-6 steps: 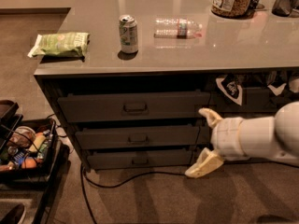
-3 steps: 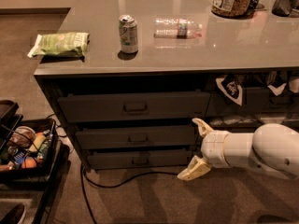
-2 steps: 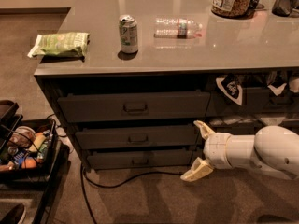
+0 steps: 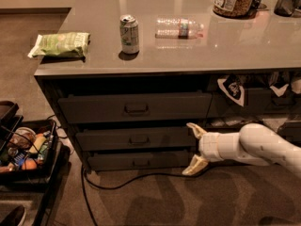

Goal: Open middle drawer

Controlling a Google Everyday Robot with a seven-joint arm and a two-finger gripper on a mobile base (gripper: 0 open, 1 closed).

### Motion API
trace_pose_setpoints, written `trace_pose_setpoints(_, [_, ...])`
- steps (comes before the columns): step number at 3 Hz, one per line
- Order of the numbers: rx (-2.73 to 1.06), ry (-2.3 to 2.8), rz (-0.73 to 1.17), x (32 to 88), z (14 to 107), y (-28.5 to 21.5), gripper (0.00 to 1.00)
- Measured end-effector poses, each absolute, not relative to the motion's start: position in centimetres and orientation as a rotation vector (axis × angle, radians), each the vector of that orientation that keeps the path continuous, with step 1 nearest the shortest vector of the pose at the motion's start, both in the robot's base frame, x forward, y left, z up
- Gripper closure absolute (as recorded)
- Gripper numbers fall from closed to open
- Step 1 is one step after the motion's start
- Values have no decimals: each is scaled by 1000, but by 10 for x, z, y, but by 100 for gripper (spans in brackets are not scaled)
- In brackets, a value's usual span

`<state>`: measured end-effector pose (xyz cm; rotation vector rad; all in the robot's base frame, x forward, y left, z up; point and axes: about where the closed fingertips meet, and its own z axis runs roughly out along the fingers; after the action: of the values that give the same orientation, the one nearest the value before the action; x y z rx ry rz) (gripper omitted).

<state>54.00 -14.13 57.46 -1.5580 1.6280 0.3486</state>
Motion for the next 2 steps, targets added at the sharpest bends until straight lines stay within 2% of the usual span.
trace_pose_setpoints(1, [-1585,1559,329,570,544,-129,0])
trace_pose_setpoints(2, [-1597,1569,337,571,542,-126,0])
